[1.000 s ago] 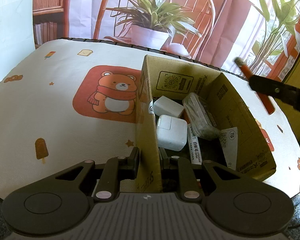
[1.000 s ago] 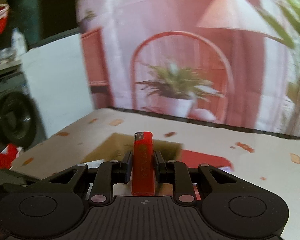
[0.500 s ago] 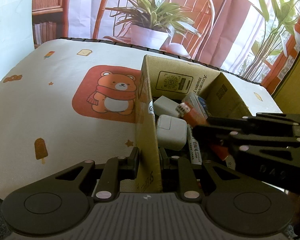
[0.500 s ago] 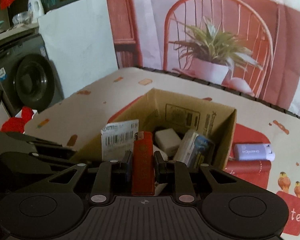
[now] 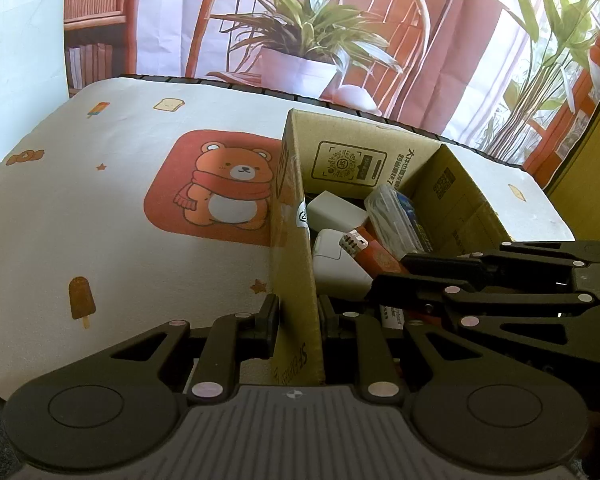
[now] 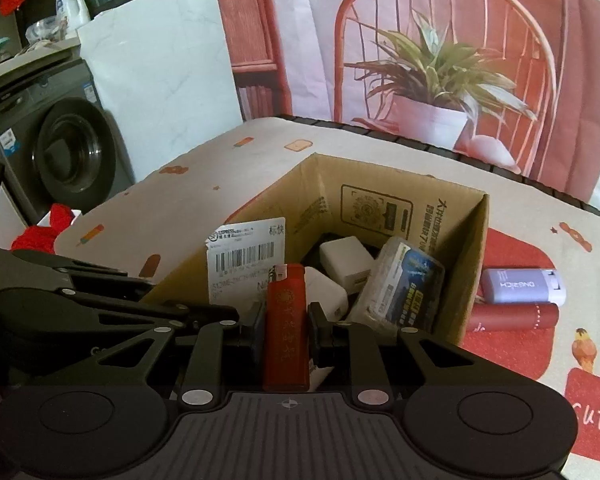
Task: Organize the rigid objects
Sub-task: 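Carry the red lighter over the box and drop it in, then move the right gripper back to the dark red cylinder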
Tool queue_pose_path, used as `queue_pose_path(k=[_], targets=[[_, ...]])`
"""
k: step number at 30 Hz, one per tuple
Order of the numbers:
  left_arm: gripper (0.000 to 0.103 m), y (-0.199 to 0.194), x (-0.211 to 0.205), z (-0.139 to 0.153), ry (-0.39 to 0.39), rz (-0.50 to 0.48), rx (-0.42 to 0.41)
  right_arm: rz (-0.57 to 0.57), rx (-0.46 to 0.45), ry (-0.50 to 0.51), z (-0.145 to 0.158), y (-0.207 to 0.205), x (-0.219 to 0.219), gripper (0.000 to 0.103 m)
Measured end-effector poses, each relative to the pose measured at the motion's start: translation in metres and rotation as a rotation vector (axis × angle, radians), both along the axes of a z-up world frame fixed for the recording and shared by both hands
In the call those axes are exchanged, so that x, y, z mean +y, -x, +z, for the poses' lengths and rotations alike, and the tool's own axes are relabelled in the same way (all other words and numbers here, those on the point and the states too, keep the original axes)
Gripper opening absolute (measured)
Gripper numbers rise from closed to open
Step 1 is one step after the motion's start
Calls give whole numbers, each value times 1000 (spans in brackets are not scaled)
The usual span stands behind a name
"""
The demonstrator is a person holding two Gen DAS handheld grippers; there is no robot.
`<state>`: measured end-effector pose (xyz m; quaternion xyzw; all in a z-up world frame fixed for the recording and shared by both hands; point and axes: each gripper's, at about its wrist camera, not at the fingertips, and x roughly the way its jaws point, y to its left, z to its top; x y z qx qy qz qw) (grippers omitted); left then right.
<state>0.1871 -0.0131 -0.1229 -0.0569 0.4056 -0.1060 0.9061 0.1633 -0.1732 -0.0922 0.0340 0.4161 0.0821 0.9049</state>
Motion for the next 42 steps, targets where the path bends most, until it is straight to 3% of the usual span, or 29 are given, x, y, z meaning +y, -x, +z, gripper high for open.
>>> queue_pose_path(k=[10, 14, 19, 21, 23, 25, 27, 33, 42], targets=[[21, 0, -1, 0, 1, 0, 0, -12, -9, 21, 1, 0, -2, 22], [21, 0, -1, 0, 2, -1, 0, -20, -24, 27, 4, 1, -2, 27], [21, 0, -1, 0, 1, -1, 0, -57, -92, 47, 16, 5, -8, 41], [21, 0, -1, 0, 1, -1, 0, -83, -127, 54, 22, 7, -12, 57], [21, 0, -1, 0, 1, -1, 0, -110, -158, 55, 28, 8, -18, 60], [21, 0, -1, 0, 1, -1, 0, -141, -182, 59, 33, 10, -24, 67], [21, 0, -1, 0, 1, -1, 0, -181, -213, 68, 36, 13, -31, 81], [21, 0, -1, 0, 1, -1, 0, -293, -288, 79, 46, 22, -51, 101], [21, 0, -1, 0, 1, -1, 0, -428, -295, 89, 42, 30, -84, 103]])
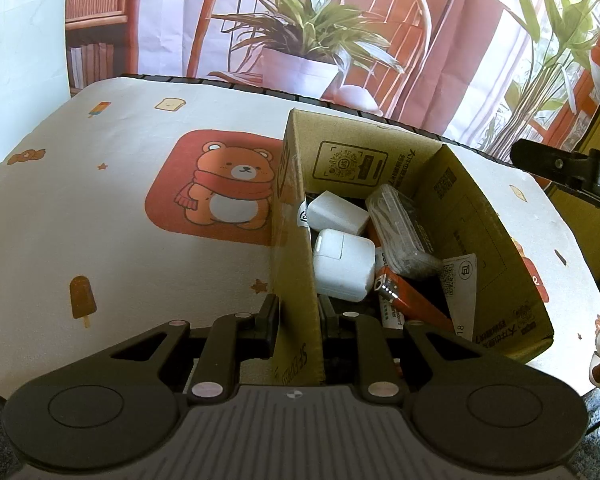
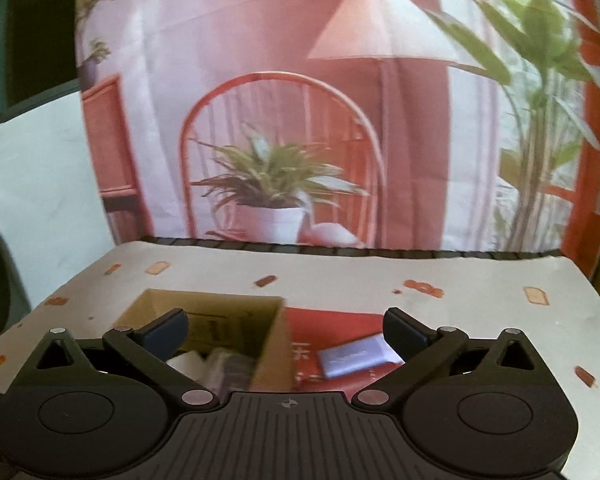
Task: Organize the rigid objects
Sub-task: 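Move the right gripper back to the dark red cylinder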
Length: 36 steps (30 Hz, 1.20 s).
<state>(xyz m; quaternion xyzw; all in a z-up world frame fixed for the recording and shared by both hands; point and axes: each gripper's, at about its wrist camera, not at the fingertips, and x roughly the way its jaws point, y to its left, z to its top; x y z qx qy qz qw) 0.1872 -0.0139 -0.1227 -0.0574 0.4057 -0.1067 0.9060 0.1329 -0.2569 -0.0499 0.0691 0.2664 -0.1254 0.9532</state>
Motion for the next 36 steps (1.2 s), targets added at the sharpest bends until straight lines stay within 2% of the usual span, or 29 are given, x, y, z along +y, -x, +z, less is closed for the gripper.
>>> queue_pose_path(k=[13, 36], targets=[[21, 0, 0, 0, 0, 0, 0, -160, 4, -28, -19, 16, -37, 103], [21, 0, 0, 0, 0, 0, 0, -267, 108, -55, -59, 23, -62, 103]])
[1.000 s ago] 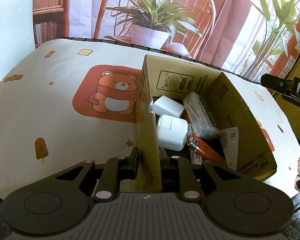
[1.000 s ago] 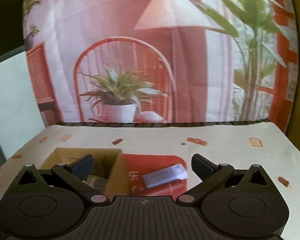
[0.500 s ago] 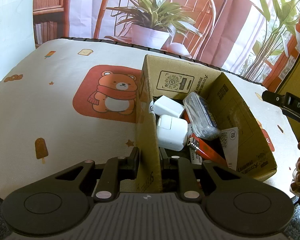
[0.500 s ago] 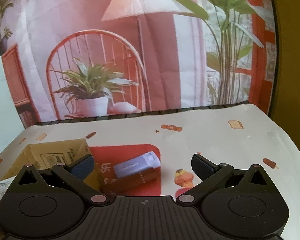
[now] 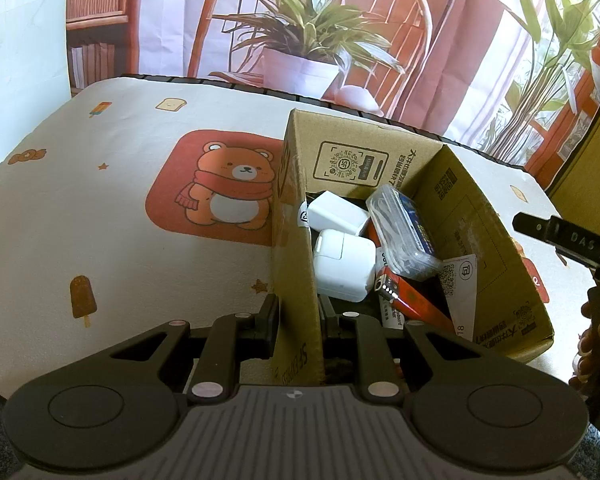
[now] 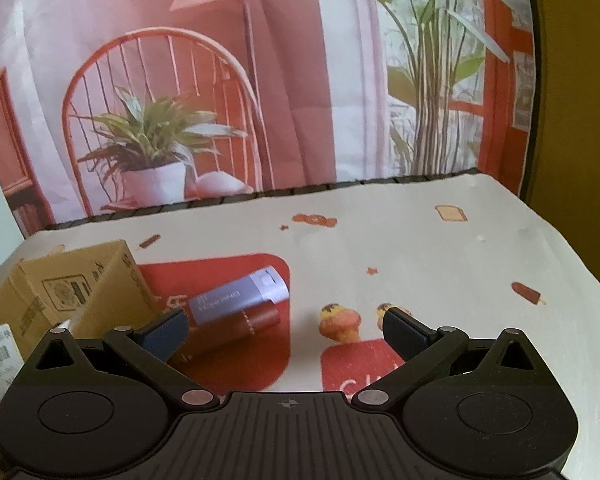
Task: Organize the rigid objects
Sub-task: 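Move the right gripper back to the dark red cylinder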
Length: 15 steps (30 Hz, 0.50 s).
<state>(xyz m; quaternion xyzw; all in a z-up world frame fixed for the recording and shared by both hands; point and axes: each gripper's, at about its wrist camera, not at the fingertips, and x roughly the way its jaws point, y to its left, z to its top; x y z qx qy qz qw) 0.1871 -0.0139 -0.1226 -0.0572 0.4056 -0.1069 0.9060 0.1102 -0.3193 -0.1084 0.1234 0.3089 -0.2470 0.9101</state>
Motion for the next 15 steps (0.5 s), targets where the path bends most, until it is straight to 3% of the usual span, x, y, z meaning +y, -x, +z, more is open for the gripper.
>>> queue_pose_path(k=[15], targets=[[21, -1, 0, 0, -2, -1, 0, -15, 53, -59, -24, -25, -16, 97]])
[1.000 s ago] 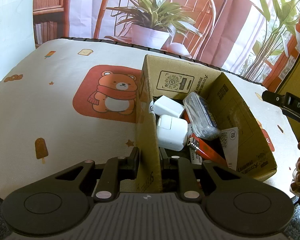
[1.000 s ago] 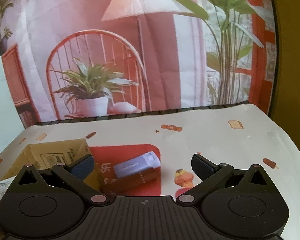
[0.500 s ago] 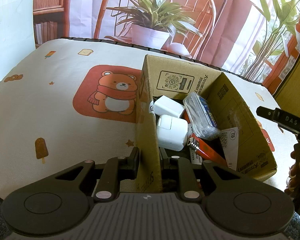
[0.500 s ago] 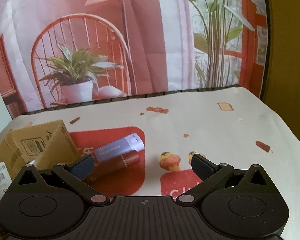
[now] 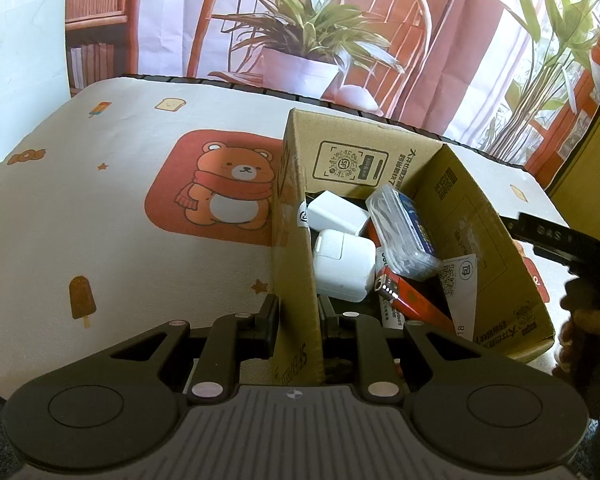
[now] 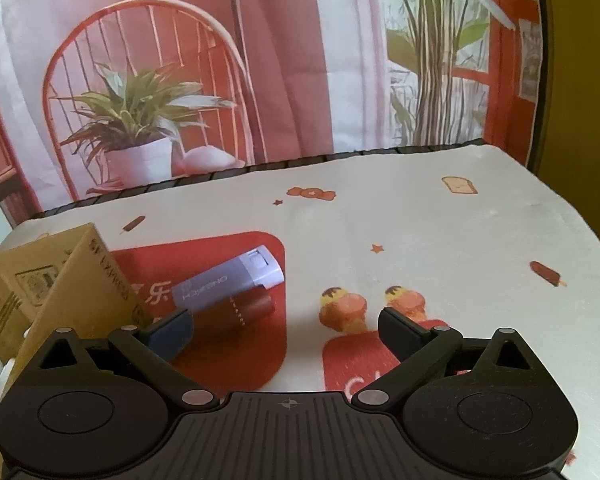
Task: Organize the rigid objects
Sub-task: 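Move the right gripper back to the dark red cylinder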
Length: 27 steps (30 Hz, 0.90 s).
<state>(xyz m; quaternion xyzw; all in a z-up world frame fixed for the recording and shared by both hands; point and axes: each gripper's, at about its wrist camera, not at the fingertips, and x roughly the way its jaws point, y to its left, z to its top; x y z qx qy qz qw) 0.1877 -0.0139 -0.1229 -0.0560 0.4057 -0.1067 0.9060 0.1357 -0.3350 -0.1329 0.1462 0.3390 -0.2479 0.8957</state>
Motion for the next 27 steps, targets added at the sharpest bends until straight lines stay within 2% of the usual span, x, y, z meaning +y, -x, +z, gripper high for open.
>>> queue_pose_path(k=[9, 19, 23, 27], targets=[[21, -1, 0, -1, -7, 0, 2, -2, 31, -43, -23, -33, -12, 95], [21, -1, -1, -1, -10, -1, 5, 49, 55, -71, -33, -53, -8, 95], [21, -1, -2, -2, -11, 0, 5, 71, 77, -49, -34, -54, -4, 94], [21, -1, -1, -2, -9, 0, 6, 128, 138, 31, -36, -54, 7, 89]])
